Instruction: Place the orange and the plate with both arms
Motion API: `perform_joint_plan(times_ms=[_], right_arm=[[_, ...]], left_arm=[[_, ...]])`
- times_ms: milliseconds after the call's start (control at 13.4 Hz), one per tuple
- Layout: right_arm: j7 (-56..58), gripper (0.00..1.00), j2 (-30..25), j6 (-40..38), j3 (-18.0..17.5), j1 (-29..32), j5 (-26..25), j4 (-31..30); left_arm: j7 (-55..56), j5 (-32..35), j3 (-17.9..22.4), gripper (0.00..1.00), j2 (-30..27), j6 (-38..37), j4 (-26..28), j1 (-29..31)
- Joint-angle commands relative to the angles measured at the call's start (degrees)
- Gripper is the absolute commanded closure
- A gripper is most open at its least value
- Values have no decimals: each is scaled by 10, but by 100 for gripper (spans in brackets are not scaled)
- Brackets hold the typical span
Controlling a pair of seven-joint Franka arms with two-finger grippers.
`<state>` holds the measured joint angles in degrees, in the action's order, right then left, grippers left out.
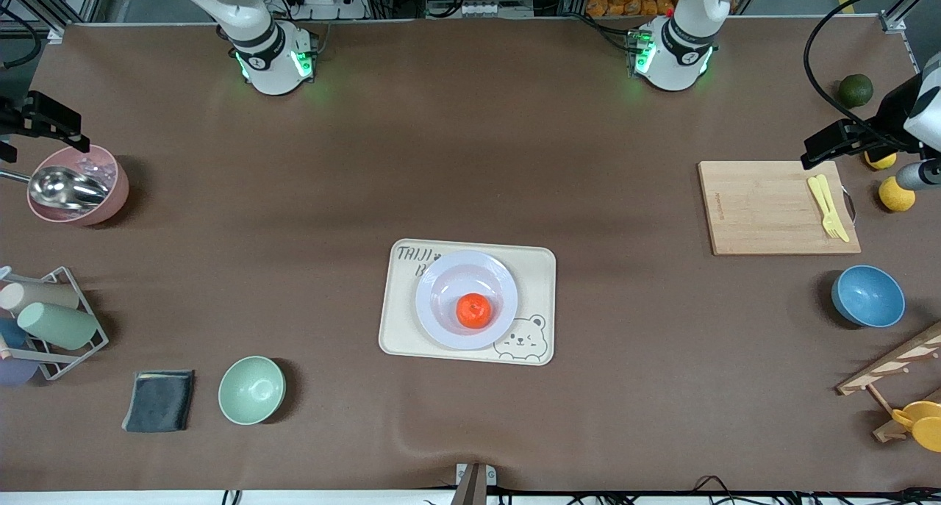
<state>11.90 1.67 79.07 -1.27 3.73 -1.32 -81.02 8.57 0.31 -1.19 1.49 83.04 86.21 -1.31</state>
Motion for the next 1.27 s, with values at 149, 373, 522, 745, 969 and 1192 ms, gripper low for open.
perform_joint_plan(times_ms=[149, 373, 522, 745, 969, 1192], right_arm=[[-9, 0, -8, 6, -3, 7, 5, -18], [-9, 0, -6, 5, -3, 13, 5, -31], [-9, 0, -7, 3, -4, 14, 6, -34], [-8, 0, -8, -3, -6, 12, 6, -34], [-8, 0, -6, 0, -6, 11, 5, -47], [-8, 0, -7, -1, -7, 10, 5, -49]], left_arm=[[-15, 19, 2, 0, -28, -4, -1, 2], [-15, 12, -1, 0, -48, -7, 2, 2], [-14, 11, -2, 0, -51, -5, 2, 2], [-15, 9, 0, 0, -45, -5, -1, 2], [-8, 9, -1, 0, -43, -5, -1, -2], [-10, 9, -1, 0, -39, -5, -1, 0]])
